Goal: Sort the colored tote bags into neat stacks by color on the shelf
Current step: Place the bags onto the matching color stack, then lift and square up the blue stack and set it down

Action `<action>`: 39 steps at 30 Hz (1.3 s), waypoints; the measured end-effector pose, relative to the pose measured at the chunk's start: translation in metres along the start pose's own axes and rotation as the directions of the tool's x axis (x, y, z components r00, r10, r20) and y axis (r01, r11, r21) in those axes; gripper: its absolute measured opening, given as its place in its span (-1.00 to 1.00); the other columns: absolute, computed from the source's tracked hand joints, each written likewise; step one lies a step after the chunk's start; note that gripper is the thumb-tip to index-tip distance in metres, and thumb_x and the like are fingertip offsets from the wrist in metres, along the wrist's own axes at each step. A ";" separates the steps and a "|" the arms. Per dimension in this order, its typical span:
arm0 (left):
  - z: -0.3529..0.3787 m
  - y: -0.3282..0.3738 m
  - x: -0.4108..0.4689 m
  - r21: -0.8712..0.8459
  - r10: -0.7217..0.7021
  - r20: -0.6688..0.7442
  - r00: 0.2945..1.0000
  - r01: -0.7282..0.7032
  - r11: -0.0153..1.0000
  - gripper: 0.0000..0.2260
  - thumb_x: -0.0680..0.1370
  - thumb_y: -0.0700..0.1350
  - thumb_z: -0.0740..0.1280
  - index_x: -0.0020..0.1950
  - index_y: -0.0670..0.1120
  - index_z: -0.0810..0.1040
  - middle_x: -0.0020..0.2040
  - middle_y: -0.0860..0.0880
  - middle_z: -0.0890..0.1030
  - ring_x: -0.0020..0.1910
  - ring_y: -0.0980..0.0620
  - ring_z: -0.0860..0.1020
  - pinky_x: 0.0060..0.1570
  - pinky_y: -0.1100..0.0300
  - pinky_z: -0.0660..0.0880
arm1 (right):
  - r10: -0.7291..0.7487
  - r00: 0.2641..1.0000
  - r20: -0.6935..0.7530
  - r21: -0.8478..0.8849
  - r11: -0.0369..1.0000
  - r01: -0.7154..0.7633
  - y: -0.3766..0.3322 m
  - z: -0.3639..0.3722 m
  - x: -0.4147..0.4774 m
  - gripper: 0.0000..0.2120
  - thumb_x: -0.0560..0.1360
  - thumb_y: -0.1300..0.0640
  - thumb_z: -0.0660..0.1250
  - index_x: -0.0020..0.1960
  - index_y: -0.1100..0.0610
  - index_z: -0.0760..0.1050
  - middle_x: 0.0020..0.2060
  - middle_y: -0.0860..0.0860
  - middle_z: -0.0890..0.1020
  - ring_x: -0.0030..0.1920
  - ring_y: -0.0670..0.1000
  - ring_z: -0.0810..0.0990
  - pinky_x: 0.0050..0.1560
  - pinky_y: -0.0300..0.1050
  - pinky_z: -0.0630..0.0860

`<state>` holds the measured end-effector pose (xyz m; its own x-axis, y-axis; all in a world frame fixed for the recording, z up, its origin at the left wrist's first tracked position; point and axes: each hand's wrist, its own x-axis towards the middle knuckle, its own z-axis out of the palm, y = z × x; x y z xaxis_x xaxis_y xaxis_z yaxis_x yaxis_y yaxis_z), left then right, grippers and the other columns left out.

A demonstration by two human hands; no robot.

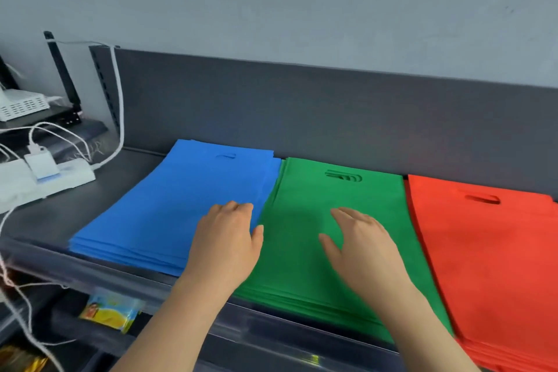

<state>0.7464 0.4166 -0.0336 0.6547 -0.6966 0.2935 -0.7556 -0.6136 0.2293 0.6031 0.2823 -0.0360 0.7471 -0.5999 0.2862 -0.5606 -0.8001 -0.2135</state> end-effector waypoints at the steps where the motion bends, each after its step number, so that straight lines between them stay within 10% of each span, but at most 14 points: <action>1: -0.002 -0.014 0.004 0.002 0.006 0.007 1.000 -0.006 1.000 -0.60 0.61 0.09 0.13 0.39 -0.06 0.36 0.25 0.01 0.50 0.23 0.00 0.42 0.18 0.12 0.40 | 0.003 1.000 0.007 0.003 1.000 -0.003 -0.015 0.005 0.007 -0.60 0.56 -0.08 0.17 0.31 0.10 0.39 0.28 -0.02 0.49 0.28 0.03 0.43 0.31 -0.16 0.25; 12: -0.023 -0.161 0.055 0.107 -0.035 0.161 0.986 0.018 0.994 -0.68 0.61 0.06 0.13 0.24 -0.13 0.38 0.19 -0.06 0.47 0.17 -0.07 0.40 0.08 0.11 0.38 | 0.132 0.983 0.131 -0.022 0.991 -0.130 -0.131 0.063 0.057 -0.75 0.57 -0.06 0.14 0.00 0.11 0.41 0.00 0.00 0.55 0.06 0.07 0.51 0.02 -0.13 0.33; 17: -0.018 -0.198 0.072 0.118 -0.084 0.246 0.966 0.056 0.991 -0.53 0.59 0.15 0.15 0.35 -0.15 0.27 0.32 -0.12 0.35 0.26 -0.12 0.34 0.13 0.05 0.37 | 0.175 0.977 0.125 -0.078 0.983 -0.167 -0.142 0.080 0.061 -0.66 0.57 -0.10 0.09 0.15 0.10 0.45 0.15 -0.01 0.51 0.20 0.08 0.45 0.20 -0.07 0.36; 23: -0.015 -0.221 0.094 -0.128 -0.298 0.359 0.884 0.363 0.923 -0.39 0.44 0.25 0.35 0.22 -0.21 0.37 0.20 -0.20 0.47 0.18 -0.20 0.46 -0.01 -0.01 0.45 | 0.168 0.983 0.070 -0.088 0.983 -0.162 -0.144 0.085 0.053 -0.57 0.60 -0.13 0.03 0.35 0.06 0.36 0.34 -0.06 0.41 0.36 0.02 0.33 0.34 -0.09 0.23; 26: -0.019 -0.227 0.106 -0.341 -0.303 0.415 0.858 0.455 0.823 -0.58 0.38 0.18 0.44 -0.10 -0.14 0.42 -0.17 -0.20 0.51 -0.21 -0.10 0.54 -0.30 0.12 0.36 | 0.165 0.985 0.053 -0.062 0.985 -0.162 -0.145 0.086 0.052 -0.58 0.60 -0.13 0.03 0.35 0.05 0.36 0.33 -0.07 0.41 0.37 0.00 0.31 0.35 -0.10 0.19; 39: -0.027 -0.233 0.121 -0.671 -0.067 0.554 0.830 0.493 0.554 -0.75 0.42 -0.07 0.50 0.07 -0.05 0.61 0.00 0.02 0.67 -0.01 -0.01 0.63 0.07 0.01 0.54 | 0.158 0.987 0.030 -0.037 0.987 -0.156 -0.141 0.088 0.050 -0.55 0.62 -0.12 0.00 0.46 -0.02 0.25 0.42 -0.14 0.31 0.45 -0.04 0.19 0.39 -0.11 0.09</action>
<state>1.0008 0.4855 -0.0268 0.6048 -0.7432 -0.2860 -0.1096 -0.4334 0.8945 0.7514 0.3651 -0.0740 0.6597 -0.7182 0.2213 -0.6834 -0.6958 -0.2208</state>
